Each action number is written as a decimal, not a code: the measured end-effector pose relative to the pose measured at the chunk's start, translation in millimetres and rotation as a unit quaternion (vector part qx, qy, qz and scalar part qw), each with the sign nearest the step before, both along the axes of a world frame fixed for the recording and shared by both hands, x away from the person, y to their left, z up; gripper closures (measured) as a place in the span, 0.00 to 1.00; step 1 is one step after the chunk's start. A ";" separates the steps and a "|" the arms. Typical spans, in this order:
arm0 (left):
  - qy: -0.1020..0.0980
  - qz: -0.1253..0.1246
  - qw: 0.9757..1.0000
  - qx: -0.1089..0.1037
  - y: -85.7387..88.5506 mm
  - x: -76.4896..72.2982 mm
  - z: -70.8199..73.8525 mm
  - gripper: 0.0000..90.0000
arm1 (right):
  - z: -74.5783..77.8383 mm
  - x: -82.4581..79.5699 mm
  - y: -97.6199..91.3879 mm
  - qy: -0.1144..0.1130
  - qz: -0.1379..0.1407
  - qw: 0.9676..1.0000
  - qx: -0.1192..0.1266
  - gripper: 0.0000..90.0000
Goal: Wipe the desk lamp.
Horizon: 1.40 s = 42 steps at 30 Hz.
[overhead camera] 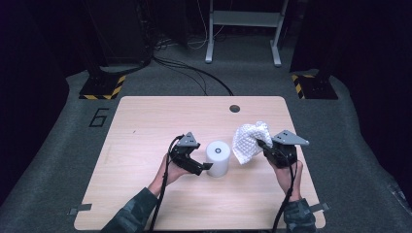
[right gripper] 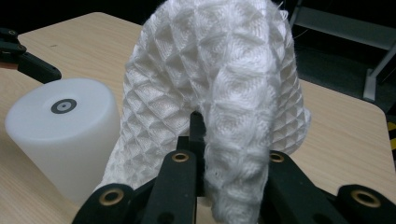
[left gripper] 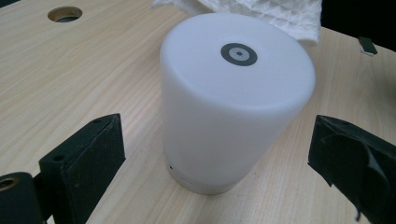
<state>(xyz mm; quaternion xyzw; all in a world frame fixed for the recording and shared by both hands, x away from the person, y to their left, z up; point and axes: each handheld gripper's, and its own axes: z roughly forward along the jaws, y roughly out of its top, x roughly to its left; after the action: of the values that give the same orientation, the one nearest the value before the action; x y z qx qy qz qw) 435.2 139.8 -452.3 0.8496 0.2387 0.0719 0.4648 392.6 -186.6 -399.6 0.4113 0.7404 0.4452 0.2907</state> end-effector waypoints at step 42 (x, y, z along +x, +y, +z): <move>-0.019 -0.023 1.000 -0.007 -17.3 7.4 -16.4 0.00 | -44.1 17.9 53.1 0.081 0.133 0.987 -0.049 0.91</move>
<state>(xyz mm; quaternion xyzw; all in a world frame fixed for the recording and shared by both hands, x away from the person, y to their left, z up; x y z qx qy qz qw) 442.6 122.5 -468.7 0.8499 0.2104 0.0757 0.4772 410.5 -133.5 -443.7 0.3291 0.8306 0.4082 0.1874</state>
